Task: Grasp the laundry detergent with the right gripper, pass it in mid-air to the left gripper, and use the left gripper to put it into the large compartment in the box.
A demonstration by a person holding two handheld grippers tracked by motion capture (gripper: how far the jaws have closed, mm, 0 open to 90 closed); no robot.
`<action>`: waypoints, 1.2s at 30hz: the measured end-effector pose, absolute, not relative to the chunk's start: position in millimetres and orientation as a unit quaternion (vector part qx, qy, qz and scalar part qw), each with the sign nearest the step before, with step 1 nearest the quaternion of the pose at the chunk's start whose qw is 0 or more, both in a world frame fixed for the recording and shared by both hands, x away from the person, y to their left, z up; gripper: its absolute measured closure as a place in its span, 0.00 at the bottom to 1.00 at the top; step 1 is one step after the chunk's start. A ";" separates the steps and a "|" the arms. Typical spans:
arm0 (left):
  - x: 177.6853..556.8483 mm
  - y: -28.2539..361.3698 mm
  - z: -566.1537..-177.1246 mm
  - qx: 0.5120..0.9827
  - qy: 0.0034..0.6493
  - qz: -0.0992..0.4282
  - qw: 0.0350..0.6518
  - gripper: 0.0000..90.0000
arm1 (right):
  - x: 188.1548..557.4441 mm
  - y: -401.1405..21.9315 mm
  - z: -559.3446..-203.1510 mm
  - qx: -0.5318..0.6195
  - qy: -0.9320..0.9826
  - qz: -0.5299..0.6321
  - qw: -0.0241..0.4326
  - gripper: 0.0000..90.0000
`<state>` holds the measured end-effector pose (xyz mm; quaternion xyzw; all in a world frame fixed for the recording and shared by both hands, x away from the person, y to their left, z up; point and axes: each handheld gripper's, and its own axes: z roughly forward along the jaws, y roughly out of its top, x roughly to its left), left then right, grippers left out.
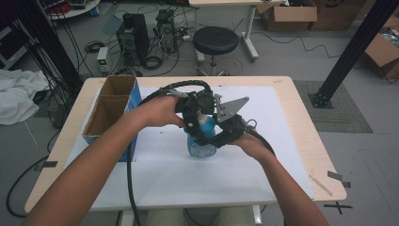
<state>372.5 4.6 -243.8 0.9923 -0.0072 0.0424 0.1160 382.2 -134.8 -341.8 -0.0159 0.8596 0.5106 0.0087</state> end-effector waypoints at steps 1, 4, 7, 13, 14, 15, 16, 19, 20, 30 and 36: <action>372.4 4.4 -243.7 0.992 -0.008 0.042 0.116 0.40 | 382.2 -134.8 -341.8 -0.016 0.859 0.511 0.009 0.49; 372.7 4.1 -243.9 0.992 -0.009 0.042 0.116 0.40 | 382.0 -135.1 -341.6 -0.016 0.859 0.512 0.009 0.49; 372.1 4.0 -244.1 0.992 -0.012 0.042 0.117 0.41 | 382.0 -135.5 -341.7 -0.015 0.859 0.512 0.008 0.49; 371.8 3.7 -244.2 0.992 -0.014 0.041 0.120 0.42 | 381.3 -136.6 -341.9 -0.015 0.857 0.514 0.008 0.49; 371.7 3.6 -244.7 0.992 -0.015 0.041 0.122 0.42 | 381.2 -136.7 -342.1 -0.016 0.858 0.514 0.009 0.49; 371.4 3.1 -244.3 0.992 -0.017 0.041 0.119 0.42 | 380.9 -136.7 -342.1 -0.016 0.858 0.514 0.009 0.49; 371.2 3.0 -244.4 0.992 -0.017 0.042 0.120 0.42 | 380.6 -136.8 -342.1 -0.016 0.858 0.513 0.010 0.49; 369.9 2.6 -242.9 0.991 -0.018 0.043 0.125 0.42 | 379.6 -137.8 -341.2 -0.018 0.858 0.513 0.012 0.49; 369.4 2.4 -242.3 0.991 -0.019 0.044 0.127 0.42 | 379.4 -138.3 -340.6 -0.019 0.858 0.514 0.012 0.49; 365.6 -0.8 -237.1 0.991 -0.027 0.044 0.124 0.42 | 374.3 -139.7 -337.1 -0.020 0.857 0.515 0.022 0.47; 365.8 3.1 -232.7 0.990 -0.022 0.049 0.128 0.42 | 370.3 -149.9 -334.0 -0.006 0.853 0.522 0.030 0.24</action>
